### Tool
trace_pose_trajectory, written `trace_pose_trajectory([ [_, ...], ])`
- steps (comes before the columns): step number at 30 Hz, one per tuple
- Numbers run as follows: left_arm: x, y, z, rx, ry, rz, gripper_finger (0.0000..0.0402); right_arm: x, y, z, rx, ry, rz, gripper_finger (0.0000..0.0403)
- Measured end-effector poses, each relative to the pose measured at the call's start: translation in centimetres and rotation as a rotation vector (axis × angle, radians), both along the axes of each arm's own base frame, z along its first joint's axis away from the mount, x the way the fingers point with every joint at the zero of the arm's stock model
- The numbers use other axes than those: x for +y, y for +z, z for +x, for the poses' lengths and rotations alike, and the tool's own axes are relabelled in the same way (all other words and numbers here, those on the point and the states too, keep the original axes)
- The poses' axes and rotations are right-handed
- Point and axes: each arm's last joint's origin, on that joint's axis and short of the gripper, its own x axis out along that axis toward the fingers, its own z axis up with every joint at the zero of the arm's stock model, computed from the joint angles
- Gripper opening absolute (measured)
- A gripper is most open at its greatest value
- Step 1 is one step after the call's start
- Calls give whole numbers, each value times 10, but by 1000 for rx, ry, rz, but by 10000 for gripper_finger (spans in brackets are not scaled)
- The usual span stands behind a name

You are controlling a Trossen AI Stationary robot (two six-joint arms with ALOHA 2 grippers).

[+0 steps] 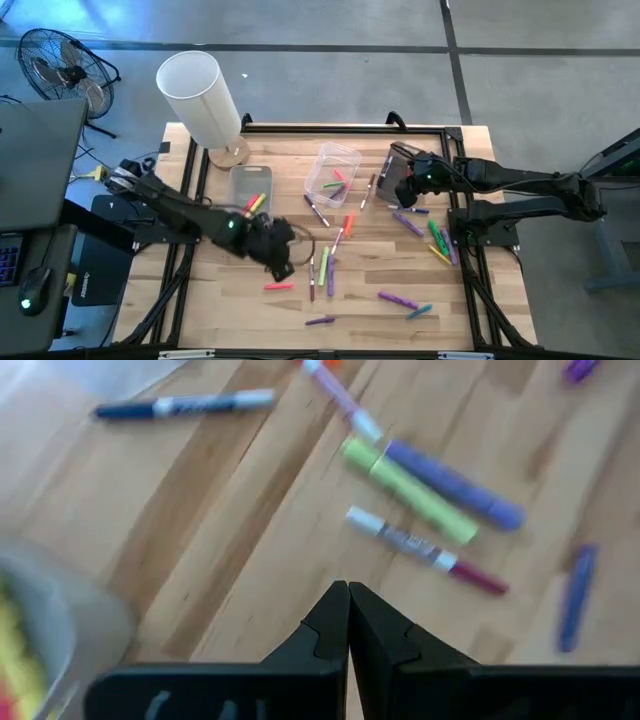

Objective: Pick & Place Markers
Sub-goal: Put the pink pen into the transparent bin

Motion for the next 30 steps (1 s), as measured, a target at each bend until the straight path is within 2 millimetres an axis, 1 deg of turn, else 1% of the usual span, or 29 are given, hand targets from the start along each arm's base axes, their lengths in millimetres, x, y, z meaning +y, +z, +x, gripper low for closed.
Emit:
trace_pose_trajectory([
  [3,-21,-6,-3,-9,-27,21,0,0,0,0,2,-4,-5,0],
  [5,-32,-13,-7,20,-62,38,0,0,0,0,5,-1,-13,0],
  [10,-55,-31,-10,68,-128,73,0,0,0,-1,18,7,-27,0],
  [14,-66,-48,-8,107,-137,96,1,-1,0,-1,21,-9,-39,0],
  [17,-69,-59,-2,113,-83,73,1,-1,0,-1,23,-17,-49,0],
  [20,-71,-61,0,100,-76,57,3,-1,0,-1,23,-18,-48,0],
  [22,-71,-62,3,93,-73,50,14,-1,0,-1,23,-18,-48,0],
  [24,-70,-63,2,109,-83,50,33,-1,0,-1,23,-20,-51,0],
  [26,-71,-64,2,115,-111,45,58,-1,0,-1,24,-20,-51,0],
  [30,-70,-74,0,135,-181,45,115,-1,0,-1,25,-18,-53,0],
])
